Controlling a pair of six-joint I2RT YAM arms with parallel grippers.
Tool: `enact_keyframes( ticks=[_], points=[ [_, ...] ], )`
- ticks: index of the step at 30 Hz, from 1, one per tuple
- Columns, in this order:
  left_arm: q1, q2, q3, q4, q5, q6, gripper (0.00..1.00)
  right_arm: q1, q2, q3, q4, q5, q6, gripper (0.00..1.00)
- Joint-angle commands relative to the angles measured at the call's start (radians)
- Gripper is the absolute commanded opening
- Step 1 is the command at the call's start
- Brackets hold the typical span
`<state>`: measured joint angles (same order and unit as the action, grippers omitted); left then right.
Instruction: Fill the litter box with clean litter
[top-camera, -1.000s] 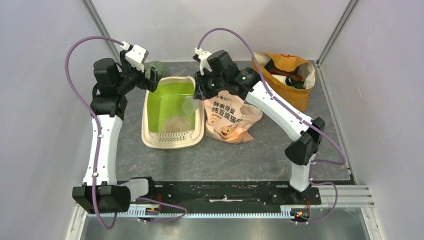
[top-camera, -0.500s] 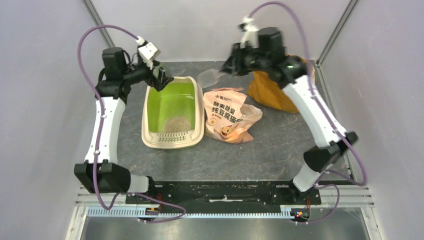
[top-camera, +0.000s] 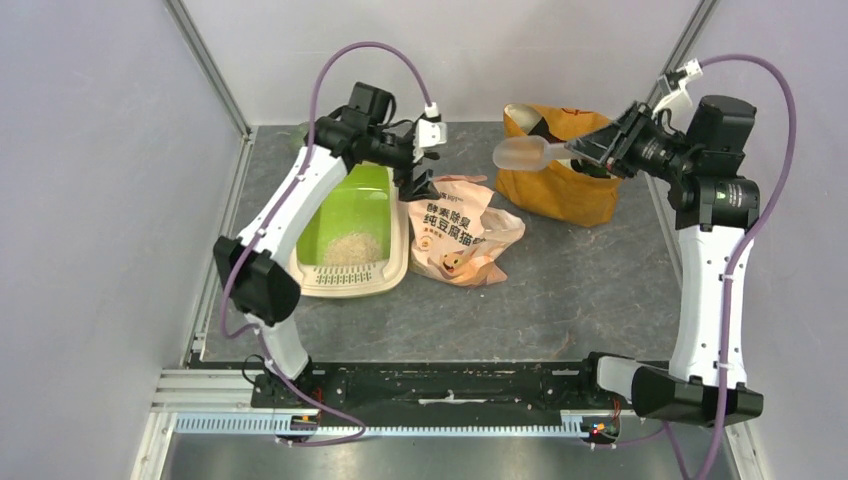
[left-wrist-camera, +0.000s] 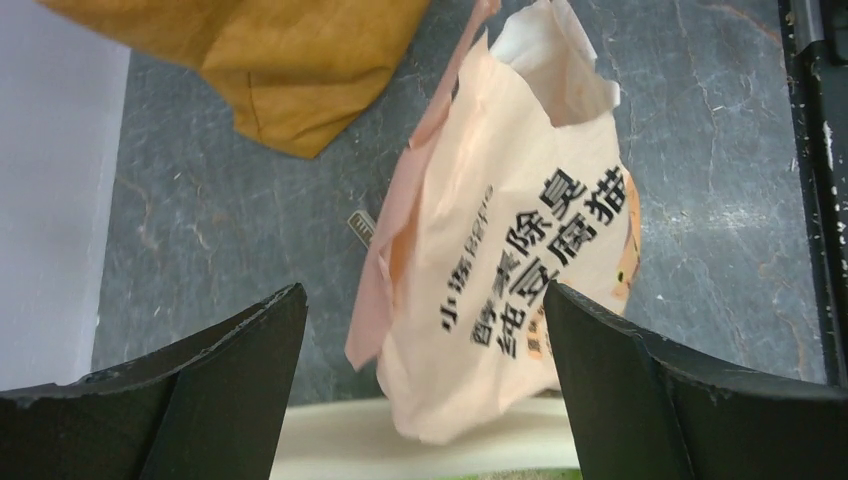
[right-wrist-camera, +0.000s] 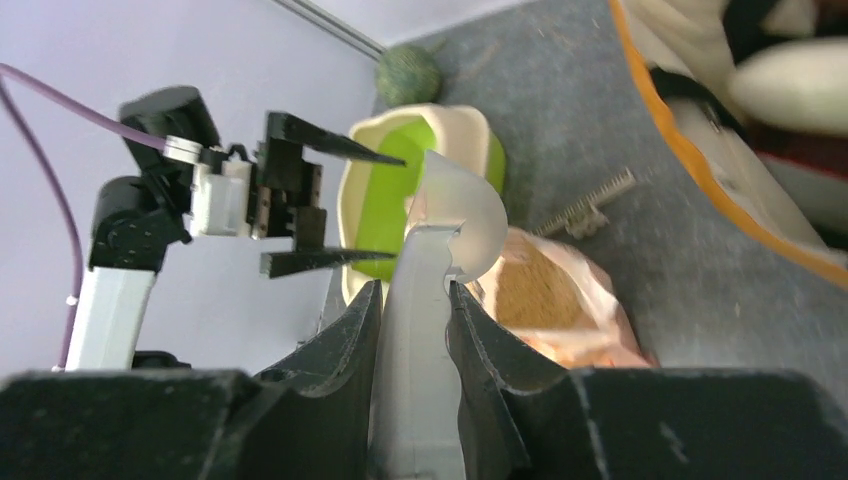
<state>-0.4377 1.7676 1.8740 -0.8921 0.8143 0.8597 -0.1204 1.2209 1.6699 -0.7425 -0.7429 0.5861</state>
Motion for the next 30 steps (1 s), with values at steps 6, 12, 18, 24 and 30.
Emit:
enact_keyframes(
  ticks=[6,12,18,24,30],
  points=[
    [-0.089,0.195,0.243,-0.259,0.035,0.222,0.96,-0.149,0.003,-0.104,-0.321,-0.125,-0.206,0.0],
    [-0.119,0.252,0.292,-0.467,0.03,0.353,0.6,-0.15,0.067,-0.094,-0.409,-0.125,-0.279,0.0],
    [-0.131,0.19,0.261,-0.497,0.029,0.374,0.36,-0.1,0.107,-0.088,-0.489,-0.049,-0.348,0.0],
    [-0.139,0.096,0.176,-0.423,0.023,0.342,0.24,0.011,0.135,-0.092,-0.432,0.044,-0.335,0.0],
    [-0.165,0.027,0.096,-0.404,-0.006,0.347,0.02,0.173,0.158,-0.09,-0.357,0.192,-0.345,0.0]
  ],
)
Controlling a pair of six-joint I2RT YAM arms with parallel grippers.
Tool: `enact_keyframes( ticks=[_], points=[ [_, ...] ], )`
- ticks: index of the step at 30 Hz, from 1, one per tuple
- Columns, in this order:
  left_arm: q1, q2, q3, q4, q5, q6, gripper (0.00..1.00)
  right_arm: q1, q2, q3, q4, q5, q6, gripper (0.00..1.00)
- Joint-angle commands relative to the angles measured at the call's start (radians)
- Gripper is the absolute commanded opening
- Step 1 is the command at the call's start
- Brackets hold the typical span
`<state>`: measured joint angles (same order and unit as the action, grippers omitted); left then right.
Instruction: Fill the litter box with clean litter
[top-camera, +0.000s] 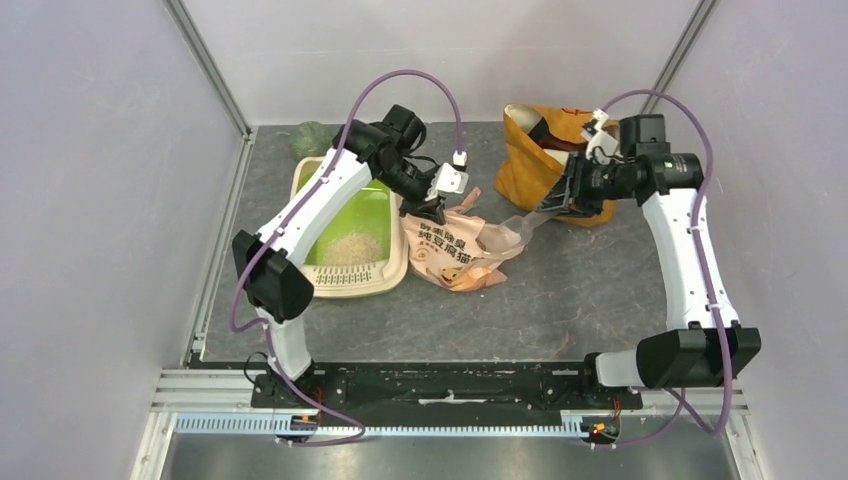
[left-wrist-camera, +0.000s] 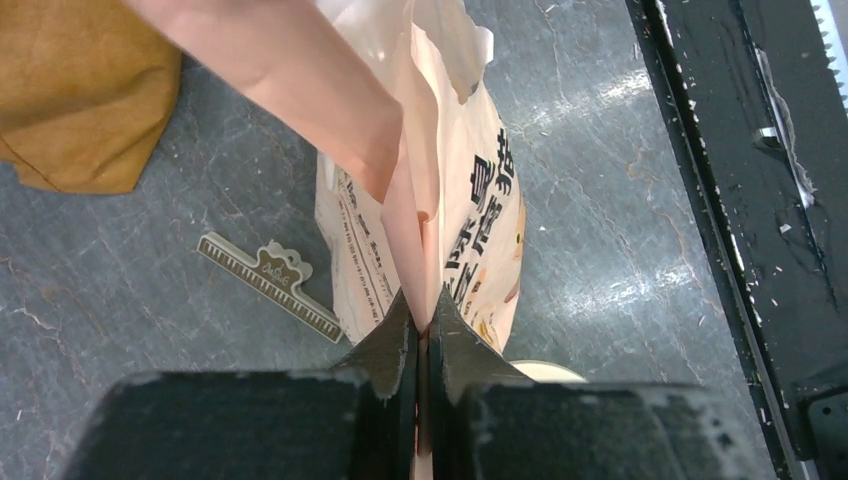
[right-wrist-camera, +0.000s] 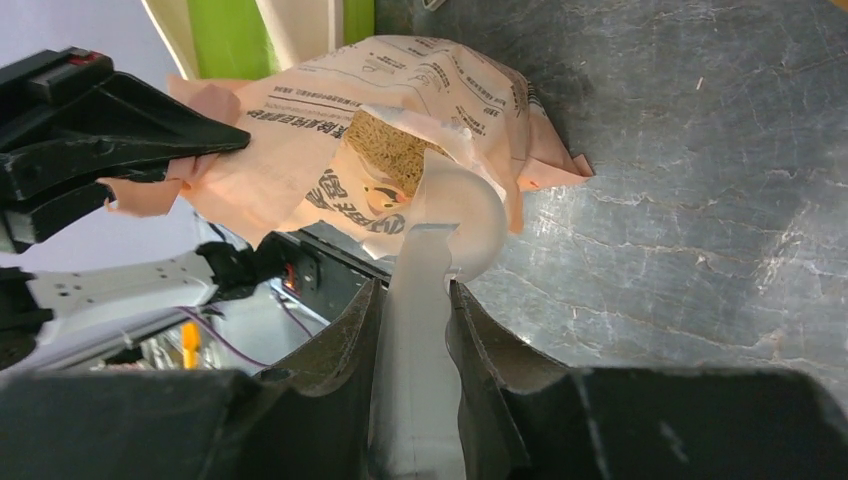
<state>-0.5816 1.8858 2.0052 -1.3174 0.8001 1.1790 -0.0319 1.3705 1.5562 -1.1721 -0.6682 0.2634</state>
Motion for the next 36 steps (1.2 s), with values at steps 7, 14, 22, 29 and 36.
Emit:
enact_keyframes(
  ticks=[7,14,22,29,36],
  points=[
    [-0.032,-0.113,-0.079,0.083,-0.007,-0.026,0.02,0.319,-0.011,-0.096,0.219,0.353,-0.04,0.0],
    [-0.031,-0.099,-0.074,0.103,-0.001,-0.051,0.02,0.486,-0.05,-0.257,0.371,0.598,-0.069,0.0],
    [-0.029,-0.087,-0.065,0.104,0.004,-0.062,0.02,0.549,-0.011,-0.387,0.474,0.534,0.0,0.0],
    [-0.029,-0.088,-0.069,0.104,0.001,-0.067,0.02,0.411,-0.035,-0.535,0.665,0.193,0.2,0.0],
    [-0.029,-0.09,-0.069,0.104,-0.007,-0.059,0.02,0.265,-0.049,-0.798,1.158,-0.088,0.57,0.0]
  ],
)
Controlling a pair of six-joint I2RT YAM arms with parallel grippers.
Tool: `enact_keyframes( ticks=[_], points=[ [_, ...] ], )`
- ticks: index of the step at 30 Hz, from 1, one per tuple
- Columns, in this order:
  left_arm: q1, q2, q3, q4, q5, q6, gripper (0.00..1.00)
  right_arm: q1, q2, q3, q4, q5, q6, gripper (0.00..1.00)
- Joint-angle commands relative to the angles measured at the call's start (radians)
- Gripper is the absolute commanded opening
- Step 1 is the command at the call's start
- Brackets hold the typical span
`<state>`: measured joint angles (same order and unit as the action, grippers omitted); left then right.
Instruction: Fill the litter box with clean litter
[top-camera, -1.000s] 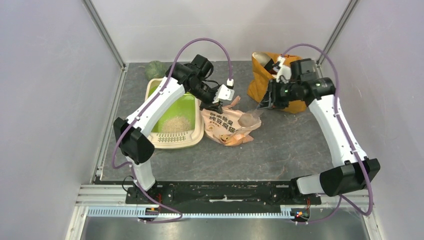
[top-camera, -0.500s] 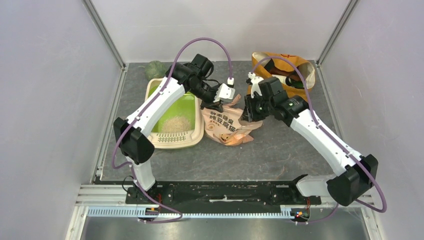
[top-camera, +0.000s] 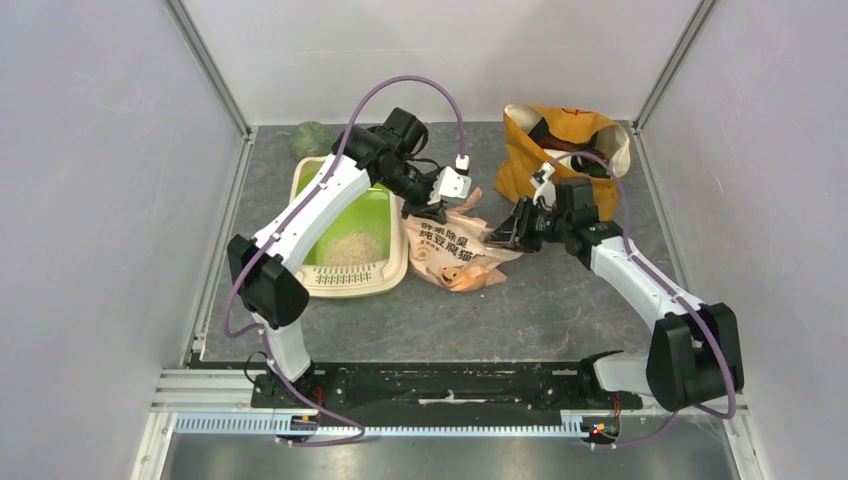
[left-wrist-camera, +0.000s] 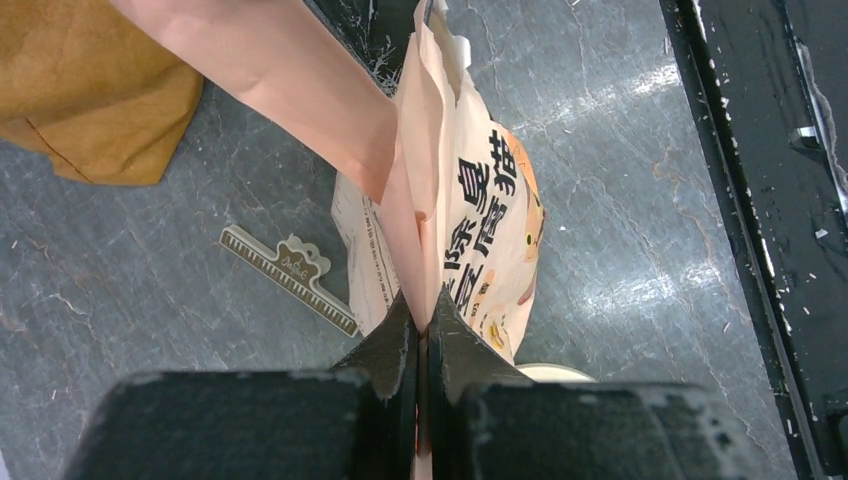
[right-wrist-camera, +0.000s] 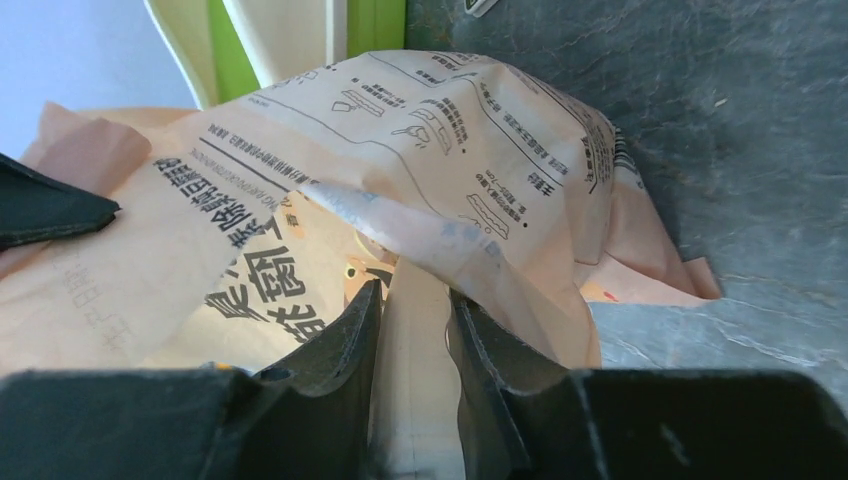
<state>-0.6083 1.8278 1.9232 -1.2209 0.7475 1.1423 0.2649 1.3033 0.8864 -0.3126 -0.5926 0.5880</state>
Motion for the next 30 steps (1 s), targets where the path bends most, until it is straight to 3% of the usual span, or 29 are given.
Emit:
enact_keyframes(
  ticks=[1,4,8,15,18,22,26,27,30],
  points=[
    [-0.002,-0.032,0.011,0.007,0.045,-0.024,0.02,-0.037,0.023,-0.153,0.401,-0.185,0.308,0.0],
    [-0.002,-0.033,0.008,0.007,0.041,-0.024,0.02,-0.06,0.024,-0.208,0.619,-0.204,0.454,0.0],
    [0.002,-0.029,0.007,0.008,0.033,-0.02,0.02,-0.146,-0.002,-0.2,0.685,-0.28,0.546,0.0],
    [0.005,-0.033,0.01,0.008,0.037,-0.019,0.02,-0.309,-0.169,-0.161,0.442,-0.373,0.482,0.0],
    [0.004,-0.032,0.012,0.008,0.042,-0.02,0.02,-0.309,-0.174,-0.212,0.466,-0.352,0.503,0.0],
    [0.005,-0.036,0.007,0.008,0.035,-0.019,0.02,-0.308,-0.086,-0.295,0.646,-0.357,0.597,0.0],
    [0.005,-0.035,0.015,0.0,0.023,-0.011,0.02,-0.405,-0.139,-0.286,0.43,-0.452,0.455,0.0],
    [0.005,-0.036,0.019,-0.002,0.024,-0.01,0.02,-0.402,-0.143,-0.294,0.446,-0.427,0.458,0.0],
    [0.005,-0.034,0.021,-0.002,0.02,-0.005,0.02,-0.369,-0.043,-0.337,0.841,-0.459,0.729,0.0]
  ],
)
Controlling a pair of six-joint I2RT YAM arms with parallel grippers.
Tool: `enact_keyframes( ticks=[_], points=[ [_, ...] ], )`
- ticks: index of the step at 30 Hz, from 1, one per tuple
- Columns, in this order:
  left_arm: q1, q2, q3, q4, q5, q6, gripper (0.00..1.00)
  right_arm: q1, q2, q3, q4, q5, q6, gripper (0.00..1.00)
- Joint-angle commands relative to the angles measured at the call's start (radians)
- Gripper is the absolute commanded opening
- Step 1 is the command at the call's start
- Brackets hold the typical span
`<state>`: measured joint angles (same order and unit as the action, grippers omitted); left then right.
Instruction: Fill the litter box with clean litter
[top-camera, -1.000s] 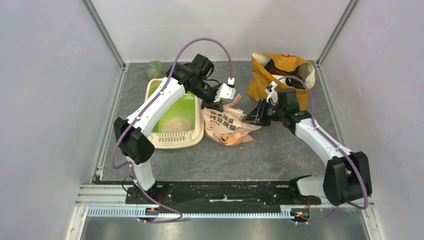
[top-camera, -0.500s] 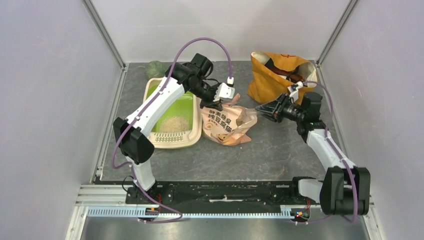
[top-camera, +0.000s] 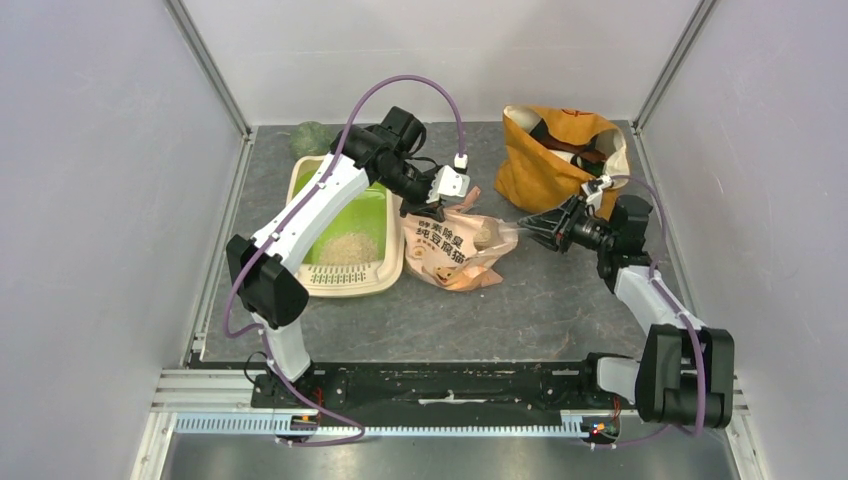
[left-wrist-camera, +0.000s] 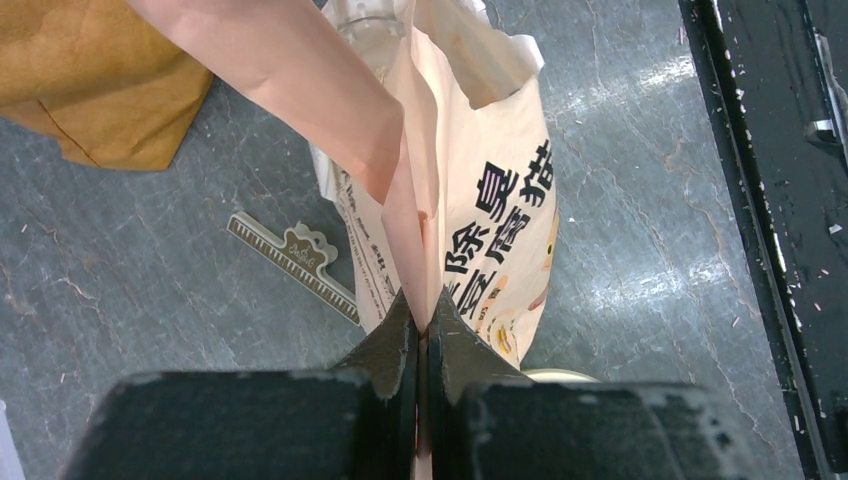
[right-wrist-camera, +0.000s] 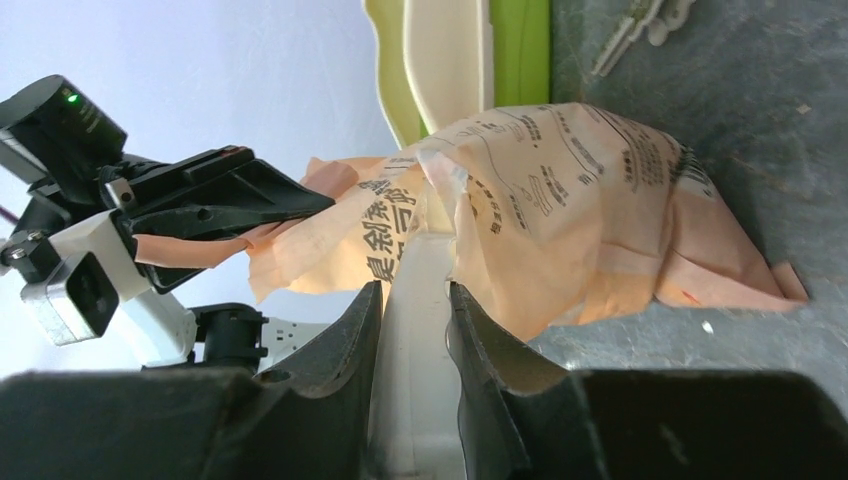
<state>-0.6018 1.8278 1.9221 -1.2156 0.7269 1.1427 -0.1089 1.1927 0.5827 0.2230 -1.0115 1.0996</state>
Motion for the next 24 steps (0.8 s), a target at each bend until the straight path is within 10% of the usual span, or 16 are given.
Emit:
enact_keyframes(
  ticks=[1,4,8,11,15,18,22,24],
  points=[
    [-0.001,-0.03,0.024,-0.007,0.036,-0.005,0.02,-0.018,0.065,-0.029,0.325,-0.074,0.242,0.0],
    [-0.002,-0.021,0.041,-0.022,0.041,-0.011,0.02,-0.053,-0.038,0.013,0.0,-0.053,0.05,0.0],
    [-0.001,-0.015,0.036,-0.024,0.053,-0.008,0.02,-0.037,0.004,-0.052,0.285,-0.079,0.249,0.0],
    [-0.001,-0.012,0.04,-0.024,0.054,-0.02,0.02,-0.112,-0.079,0.01,-0.076,-0.084,0.024,0.0],
    [-0.001,-0.019,0.038,-0.024,0.049,-0.022,0.02,-0.007,0.006,-0.072,0.317,-0.045,0.271,0.0],
    [-0.002,-0.021,0.034,-0.024,0.045,-0.021,0.02,-0.117,-0.034,0.033,-0.08,-0.127,0.0,0.0],
    [-0.001,-0.014,0.038,-0.024,0.054,-0.026,0.02,-0.052,0.049,-0.063,0.343,-0.117,0.269,0.0],
    [-0.002,-0.012,0.041,-0.024,0.046,-0.033,0.02,-0.15,0.03,-0.042,0.258,-0.206,0.241,0.0]
  ],
)
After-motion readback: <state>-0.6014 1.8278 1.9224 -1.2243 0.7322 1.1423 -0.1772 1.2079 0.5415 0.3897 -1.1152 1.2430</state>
